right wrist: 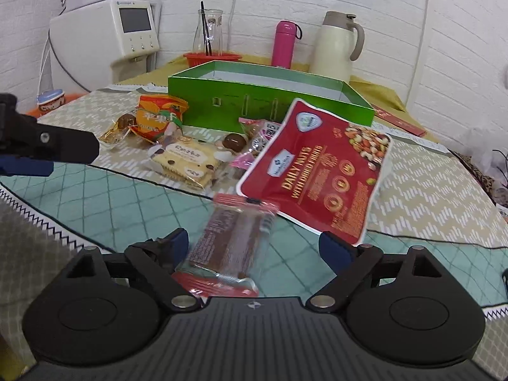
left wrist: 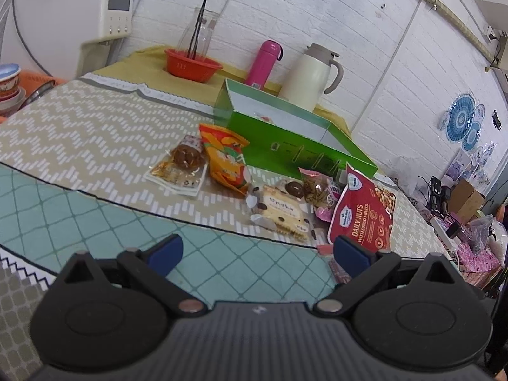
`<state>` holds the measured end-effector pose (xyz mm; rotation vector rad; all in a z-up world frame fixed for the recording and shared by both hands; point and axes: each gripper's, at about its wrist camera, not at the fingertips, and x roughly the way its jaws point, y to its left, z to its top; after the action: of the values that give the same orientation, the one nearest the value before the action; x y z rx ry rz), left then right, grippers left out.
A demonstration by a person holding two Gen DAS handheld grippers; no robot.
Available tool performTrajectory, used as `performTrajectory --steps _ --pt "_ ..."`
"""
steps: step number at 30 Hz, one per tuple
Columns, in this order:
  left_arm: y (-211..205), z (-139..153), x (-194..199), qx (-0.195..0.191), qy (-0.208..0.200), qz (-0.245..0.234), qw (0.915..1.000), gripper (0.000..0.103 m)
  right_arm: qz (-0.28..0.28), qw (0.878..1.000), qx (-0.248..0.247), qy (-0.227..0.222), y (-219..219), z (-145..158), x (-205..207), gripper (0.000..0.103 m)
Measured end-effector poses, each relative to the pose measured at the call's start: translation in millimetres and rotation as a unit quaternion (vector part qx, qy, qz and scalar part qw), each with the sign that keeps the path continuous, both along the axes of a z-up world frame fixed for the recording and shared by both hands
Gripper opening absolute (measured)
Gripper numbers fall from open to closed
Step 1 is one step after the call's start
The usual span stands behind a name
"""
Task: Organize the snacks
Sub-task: 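Move the right gripper toward the brown bar with red-ended wrapper, then grasp the brown bar with the right gripper while the left grasps the chocolate-chip cracker packet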
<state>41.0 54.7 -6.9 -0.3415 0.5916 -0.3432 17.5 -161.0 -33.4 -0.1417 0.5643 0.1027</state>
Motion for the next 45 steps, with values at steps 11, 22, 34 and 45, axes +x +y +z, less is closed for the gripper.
performTrajectory --steps 11,22,34,45 --pt "-40.3 1.1 0.2 0.010 -0.001 -0.094 0.9955 0.100 0.019 0.999 0.044 0.019 -23.5 -0.6 -11.2 0.103" --pt "-72.0 -6.4 29.6 0.009 0.020 -0.178 0.9839 0.100 0.036 0.998 0.041 0.014 -26.3 0.9 -9.9 0.103" --pt "-64.1 6.3 70.5 0.086 -0.016 -0.113 0.9897 0.100 0.098 0.994 0.040 0.039 -17.5 5.3 -1.5 0.103" --pt "-77.7 4.7 153.2 0.070 0.010 -0.245 0.9670 0.100 0.100 0.993 0.057 0.039 -16.8 7.9 -12.2 0.103"
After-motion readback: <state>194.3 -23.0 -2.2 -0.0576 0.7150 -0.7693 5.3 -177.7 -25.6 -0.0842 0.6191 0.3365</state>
